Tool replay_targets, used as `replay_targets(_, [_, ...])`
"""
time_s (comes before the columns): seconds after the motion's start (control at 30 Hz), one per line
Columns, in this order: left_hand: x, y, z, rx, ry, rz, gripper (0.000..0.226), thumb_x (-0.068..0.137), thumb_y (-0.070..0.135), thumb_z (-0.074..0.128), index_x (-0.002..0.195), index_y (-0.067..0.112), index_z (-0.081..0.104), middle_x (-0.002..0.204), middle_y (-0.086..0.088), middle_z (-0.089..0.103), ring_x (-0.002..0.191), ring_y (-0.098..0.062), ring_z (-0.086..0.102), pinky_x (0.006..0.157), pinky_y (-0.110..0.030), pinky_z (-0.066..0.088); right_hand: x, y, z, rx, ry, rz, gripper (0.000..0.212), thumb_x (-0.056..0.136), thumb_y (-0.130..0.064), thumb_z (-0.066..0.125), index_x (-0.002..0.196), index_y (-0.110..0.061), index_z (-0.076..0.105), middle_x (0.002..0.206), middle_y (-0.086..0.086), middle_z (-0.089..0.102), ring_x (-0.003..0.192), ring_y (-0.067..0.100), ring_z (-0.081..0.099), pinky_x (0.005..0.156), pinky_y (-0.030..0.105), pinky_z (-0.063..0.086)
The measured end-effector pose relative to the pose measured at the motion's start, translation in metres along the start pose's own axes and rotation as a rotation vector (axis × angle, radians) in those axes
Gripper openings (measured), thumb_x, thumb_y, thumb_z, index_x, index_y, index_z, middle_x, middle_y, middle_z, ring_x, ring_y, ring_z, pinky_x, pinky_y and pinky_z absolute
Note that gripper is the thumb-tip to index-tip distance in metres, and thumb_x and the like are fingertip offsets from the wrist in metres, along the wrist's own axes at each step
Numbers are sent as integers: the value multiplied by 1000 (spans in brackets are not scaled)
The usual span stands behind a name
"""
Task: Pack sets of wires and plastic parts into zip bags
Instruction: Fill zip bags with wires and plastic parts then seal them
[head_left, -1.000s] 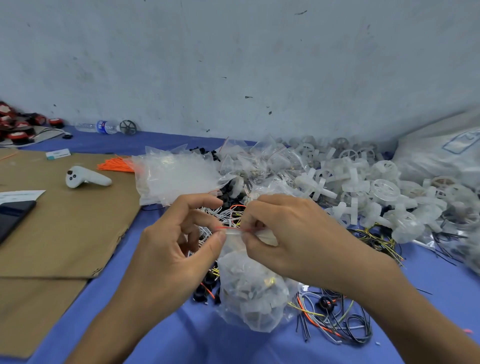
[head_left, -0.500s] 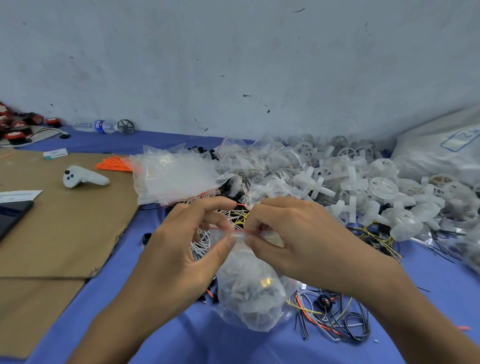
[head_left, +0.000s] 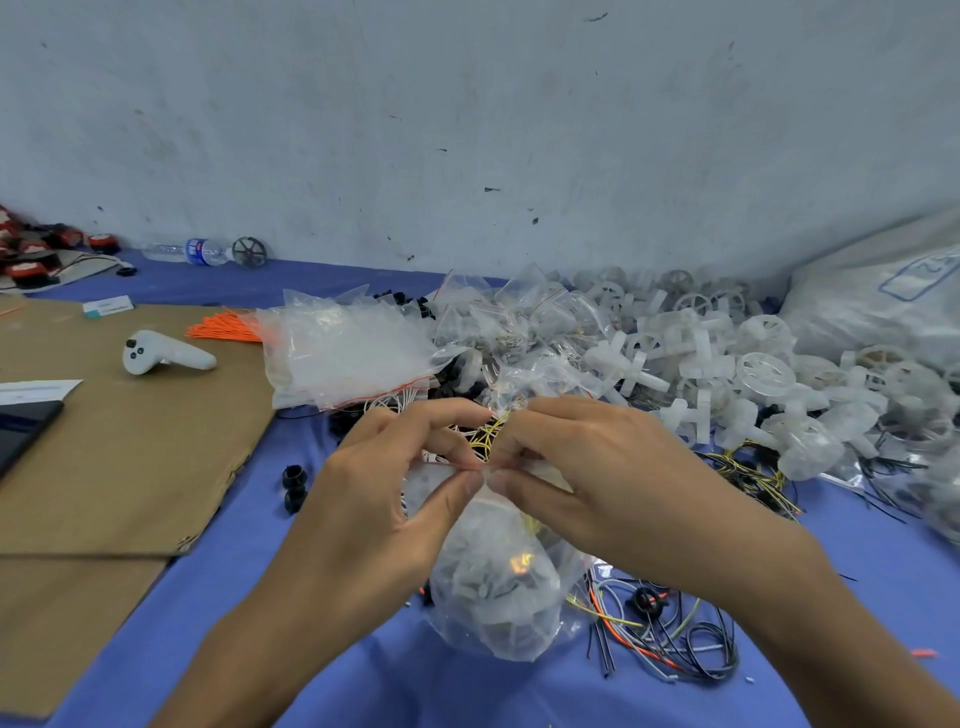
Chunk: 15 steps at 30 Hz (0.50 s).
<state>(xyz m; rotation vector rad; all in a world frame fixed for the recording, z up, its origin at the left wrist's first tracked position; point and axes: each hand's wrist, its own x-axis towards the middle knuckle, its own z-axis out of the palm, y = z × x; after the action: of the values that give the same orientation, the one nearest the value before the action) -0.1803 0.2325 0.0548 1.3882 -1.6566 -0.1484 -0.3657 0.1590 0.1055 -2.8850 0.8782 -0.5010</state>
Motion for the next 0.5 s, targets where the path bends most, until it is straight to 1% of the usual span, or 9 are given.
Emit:
replay_targets(0.07, [0,-2,0,14,12,-1,44,84,23,76,116,45,57,99,23,64,103,-7,58,82,-7,39,-2,3,-1,-16,-1,4,14,95,-46,50,94,-34,56,90,-15,58,87,5,52,68,25,34])
replay_targets(0.13, [0,-1,1,50,-1,12,39,83,28,71,115,45,57,100,25,62,103,-5,57,84,-9,39,-3,5,-1,-29,-18,-10,13,97,-43,50,92,-32,54,88,-14,56,84,6,51,64,25,28])
replay_targets(0.17, [1,1,2,85,-16,30,35,83,31,69,114,44,59,100,26,61,103,-5,56,86,-11,39,-3,5,-1,-32,-25,-16,13,97,-42,49,92,-32,54,88,-14,55,84,7,51,64,25,28])
replay_targets(0.23, [3,2,4,169,-43,73,20,86,37,66,105,39,63,97,25,61,100,-6,54,86,-20,41,-2,5,1,-35,-14,-14,13,97,-42,50,93,-32,55,88,-14,56,85,7,52,65,25,30])
replay_targets(0.3, [4,2,4,221,-45,91,8,88,39,64,95,36,63,93,23,61,95,-7,52,83,-27,40,-3,6,1,-30,6,9,15,96,-46,50,94,-33,57,90,-15,58,87,5,53,67,24,33])
replay_targets(0.4, [4,-1,2,208,-44,60,4,88,37,63,91,36,61,91,23,58,94,-6,50,82,-26,38,-8,12,-1,-11,11,30,15,94,-48,50,96,-35,55,93,-17,58,91,3,53,73,28,42])
replay_targets(0.5, [4,1,2,244,-40,75,4,88,36,63,92,36,60,91,23,58,92,-7,50,81,-27,38,-9,11,0,-21,22,11,12,96,-43,52,91,-32,56,89,-15,56,86,5,53,66,25,38])
